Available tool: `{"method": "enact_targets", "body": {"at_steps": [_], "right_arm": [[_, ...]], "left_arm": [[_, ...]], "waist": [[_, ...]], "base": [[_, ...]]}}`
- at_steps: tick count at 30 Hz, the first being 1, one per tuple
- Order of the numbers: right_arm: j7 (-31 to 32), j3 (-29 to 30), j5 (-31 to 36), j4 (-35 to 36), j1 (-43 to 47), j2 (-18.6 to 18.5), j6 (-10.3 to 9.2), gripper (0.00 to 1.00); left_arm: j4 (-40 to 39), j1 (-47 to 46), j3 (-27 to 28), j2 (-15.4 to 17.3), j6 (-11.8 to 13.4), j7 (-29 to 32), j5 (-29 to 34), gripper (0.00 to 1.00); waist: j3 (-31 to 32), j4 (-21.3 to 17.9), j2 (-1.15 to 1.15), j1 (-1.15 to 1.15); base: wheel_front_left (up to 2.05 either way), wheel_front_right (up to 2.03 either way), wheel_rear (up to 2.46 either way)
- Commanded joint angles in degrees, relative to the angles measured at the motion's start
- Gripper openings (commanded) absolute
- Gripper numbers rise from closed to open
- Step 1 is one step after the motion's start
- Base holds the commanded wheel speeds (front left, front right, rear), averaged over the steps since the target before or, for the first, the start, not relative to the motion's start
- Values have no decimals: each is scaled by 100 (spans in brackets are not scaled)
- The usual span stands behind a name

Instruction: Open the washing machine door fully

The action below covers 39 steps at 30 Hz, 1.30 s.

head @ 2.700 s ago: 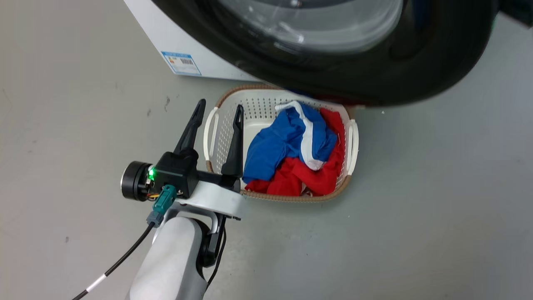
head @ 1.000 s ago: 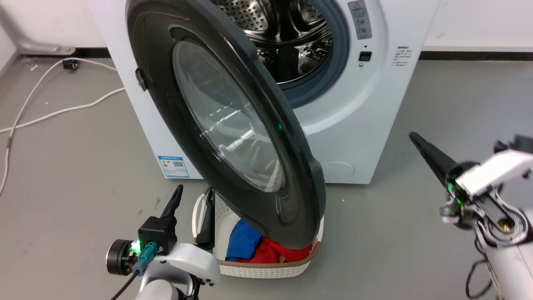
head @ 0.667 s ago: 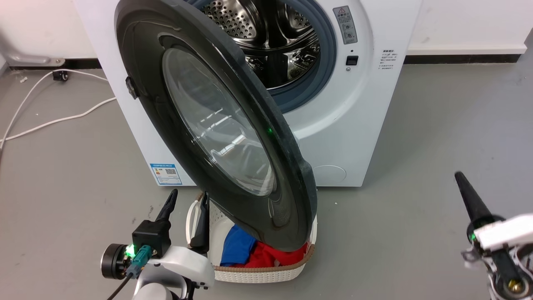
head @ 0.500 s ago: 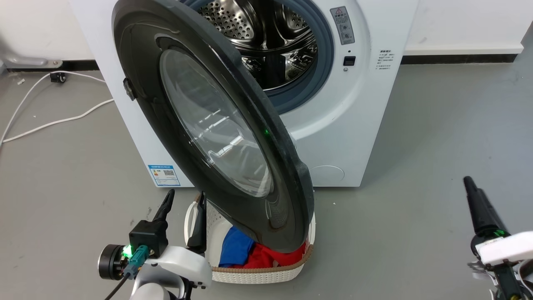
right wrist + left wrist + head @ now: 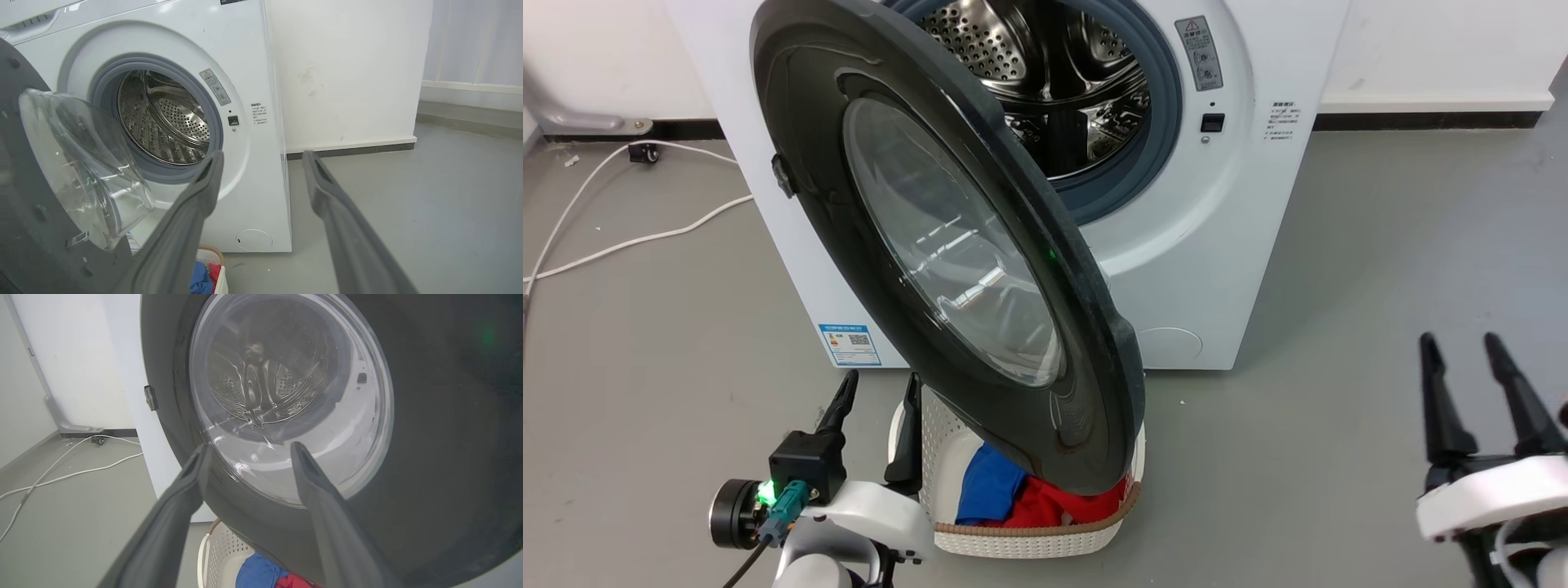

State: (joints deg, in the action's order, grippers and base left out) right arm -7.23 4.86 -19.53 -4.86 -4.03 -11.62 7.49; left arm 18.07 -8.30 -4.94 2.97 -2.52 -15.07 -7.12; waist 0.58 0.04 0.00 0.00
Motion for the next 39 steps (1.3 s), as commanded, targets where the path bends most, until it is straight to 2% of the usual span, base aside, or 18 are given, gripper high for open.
{"method": "enact_targets", "body": {"at_steps": [1, 5, 10, 36, 37, 38, 39], "right_arm": [[51, -32, 167, 119, 132, 91, 1, 100], [169, -187, 694, 305, 346, 351, 0, 100], [104, -263, 1001, 151, 429, 537, 0, 100], [-159, -337, 1082, -362, 213, 596, 0, 100], [-167, -341, 1075, -374, 208, 595, 0, 100], [-175, -345, 1070, -382, 204, 592, 0, 100], [-182, -349, 1064, -392, 200, 589, 0, 100]], "left_arm": [[0, 54, 24, -4, -12, -14, 19, 100], [12, 76, 35, -5, -5, -14, 33, 100], [39, 66, 28, -6, -33, -14, 41, 100], [94, 83, 34, -11, -24, -14, 53, 100], [120, 77, 24, -12, -36, -14, 41, 26], [104, 61, 23, -11, -41, -14, 29, 0], [99, 61, 15, -12, -36, -14, 17, 0]], "waist": [[7, 5, 0, 0], [17, 7, 0, 0], [14, -1, 0, 0], [-18, -21, 0, 0], [-17, -22, 0, 0], [-17, -22, 0, 0], [-18, -22, 0, 0]], "base": [[0, 0, 0], [0, 0, 0], [0, 0, 0], [0, 0, 0], [0, 0, 0], [0, 0, 0], [0, 0, 0]]}}
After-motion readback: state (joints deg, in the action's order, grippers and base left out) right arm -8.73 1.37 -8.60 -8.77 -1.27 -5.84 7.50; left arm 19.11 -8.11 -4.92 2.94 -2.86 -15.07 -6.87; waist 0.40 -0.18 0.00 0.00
